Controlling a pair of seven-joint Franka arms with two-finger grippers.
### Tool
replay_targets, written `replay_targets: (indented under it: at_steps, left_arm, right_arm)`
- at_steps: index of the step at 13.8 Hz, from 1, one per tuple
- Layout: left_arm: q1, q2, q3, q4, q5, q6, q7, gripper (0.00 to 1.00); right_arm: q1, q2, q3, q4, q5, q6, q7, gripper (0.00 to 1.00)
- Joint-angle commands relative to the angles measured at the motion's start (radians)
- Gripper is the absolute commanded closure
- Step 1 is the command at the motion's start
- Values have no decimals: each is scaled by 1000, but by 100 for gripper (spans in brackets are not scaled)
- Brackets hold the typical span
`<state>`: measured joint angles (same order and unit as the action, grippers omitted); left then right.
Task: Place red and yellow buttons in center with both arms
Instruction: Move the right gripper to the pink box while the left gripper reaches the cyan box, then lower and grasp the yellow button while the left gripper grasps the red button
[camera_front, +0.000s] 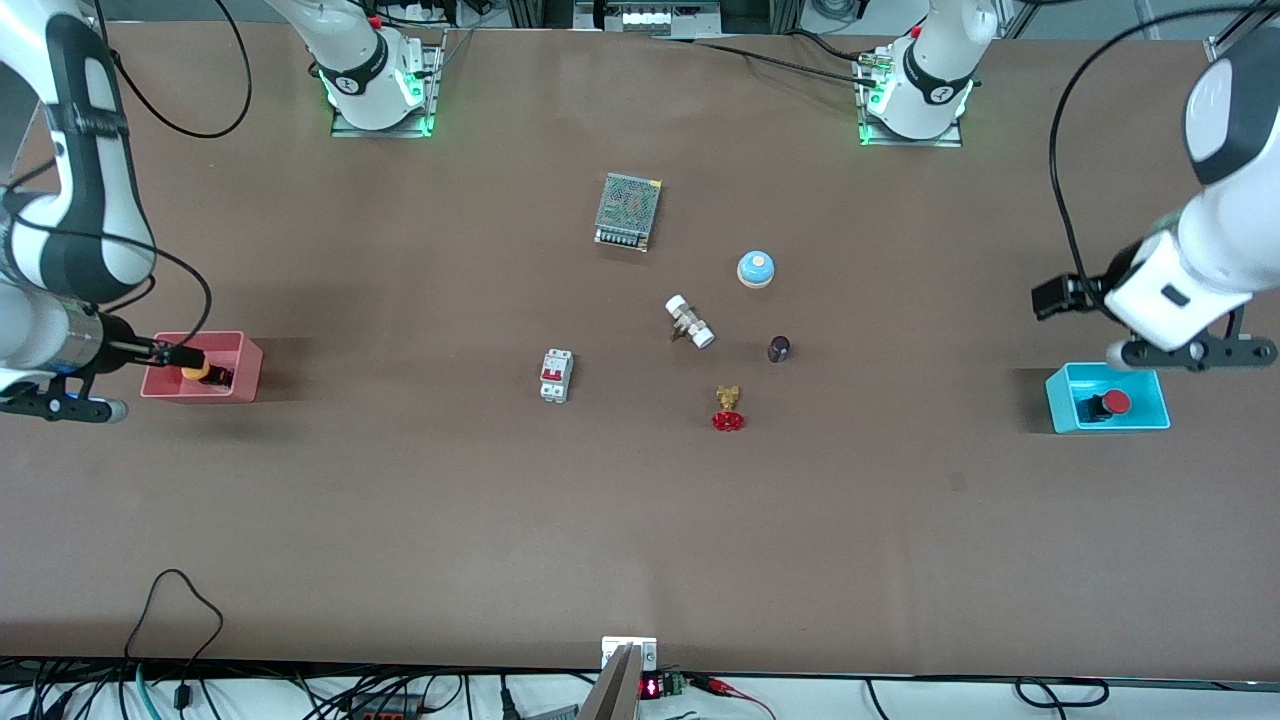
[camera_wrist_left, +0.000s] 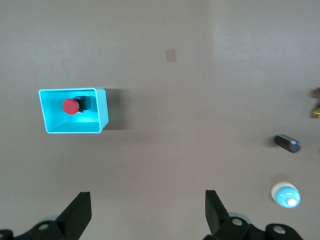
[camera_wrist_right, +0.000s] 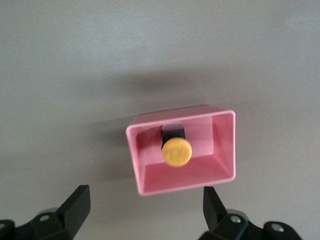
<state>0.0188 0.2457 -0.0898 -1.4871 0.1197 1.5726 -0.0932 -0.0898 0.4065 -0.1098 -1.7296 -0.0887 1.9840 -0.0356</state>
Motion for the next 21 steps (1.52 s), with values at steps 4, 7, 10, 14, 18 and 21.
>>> replay_targets:
  at_steps: [4, 7, 10, 14, 18, 21]
  left_arm:
    - [194, 191, 1, 68, 9, 190, 177, 0]
    - [256, 266, 2, 62, 20, 302, 231, 0]
    - [293, 297, 2, -16, 21, 470, 344, 0]
    - [357, 303, 2, -154, 23, 650, 377, 1]
    - [368, 305, 2, -188, 23, 658, 377, 13]
    - [388, 326, 2, -202, 23, 670, 377, 28]
  right_arm:
    - [-54, 83, 9, -38, -14, 107, -52, 0]
    - [-56, 100, 9, -41, -14, 118, -55, 0]
    - [-56, 115, 9, -48, -14, 119, -55, 9]
    - [-57, 127, 7, -51, -16, 119, -58, 26]
    - [-59, 140, 7, -51, -39, 122, -58, 28]
    - [-64, 146, 9, -48, -69, 127, -58, 28]
